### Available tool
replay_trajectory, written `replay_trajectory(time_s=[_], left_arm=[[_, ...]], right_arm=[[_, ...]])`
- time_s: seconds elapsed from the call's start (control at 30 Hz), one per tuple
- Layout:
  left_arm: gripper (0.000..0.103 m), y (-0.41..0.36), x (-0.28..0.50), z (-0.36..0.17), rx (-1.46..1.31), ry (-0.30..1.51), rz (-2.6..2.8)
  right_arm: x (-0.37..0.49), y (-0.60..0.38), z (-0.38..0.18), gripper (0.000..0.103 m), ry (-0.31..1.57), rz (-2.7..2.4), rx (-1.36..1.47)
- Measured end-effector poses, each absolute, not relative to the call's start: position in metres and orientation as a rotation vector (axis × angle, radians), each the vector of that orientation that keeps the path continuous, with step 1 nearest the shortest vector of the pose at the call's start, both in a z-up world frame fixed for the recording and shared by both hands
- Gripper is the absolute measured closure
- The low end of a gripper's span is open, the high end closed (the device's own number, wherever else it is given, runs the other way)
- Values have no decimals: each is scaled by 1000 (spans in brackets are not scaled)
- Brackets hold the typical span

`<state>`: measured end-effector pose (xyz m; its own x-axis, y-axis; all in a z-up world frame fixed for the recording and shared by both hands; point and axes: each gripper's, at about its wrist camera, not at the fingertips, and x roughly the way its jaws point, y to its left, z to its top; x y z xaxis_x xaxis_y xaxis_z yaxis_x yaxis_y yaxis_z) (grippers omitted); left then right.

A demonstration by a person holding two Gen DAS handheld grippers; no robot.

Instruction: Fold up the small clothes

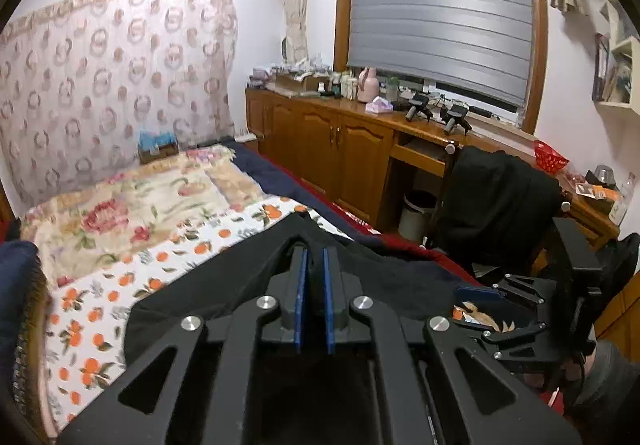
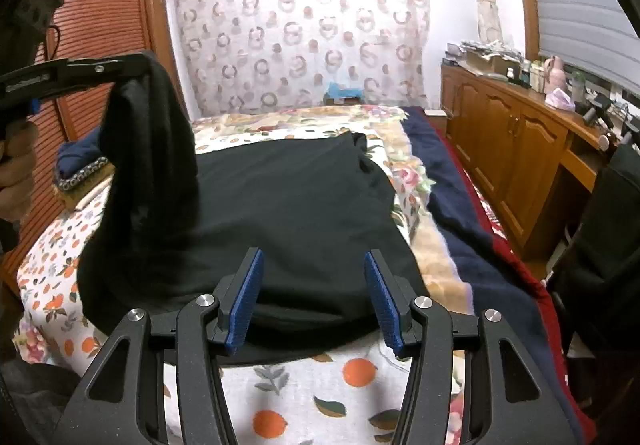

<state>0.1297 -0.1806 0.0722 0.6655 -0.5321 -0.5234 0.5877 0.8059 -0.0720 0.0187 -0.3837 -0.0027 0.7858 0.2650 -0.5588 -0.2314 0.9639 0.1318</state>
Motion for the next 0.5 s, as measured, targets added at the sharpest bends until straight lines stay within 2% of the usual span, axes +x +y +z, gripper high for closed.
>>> replay_trajectory(time_s=[0.13, 0.27, 0.4, 0.5], left_arm=[[92, -185, 128, 66, 128, 542, -625], [65, -185, 126, 65, 130, 539, -618], [60, -170, 126, 61, 137, 551, -594], [49, -150, 128, 55, 128, 569, -572]], right_arm=[[19, -392, -4, 50, 614, 257, 66], [24, -395, -5, 50, 620, 249, 69], [31, -391, -4, 50, 621, 259, 61], [40, -385, 0, 50, 621, 272, 47]])
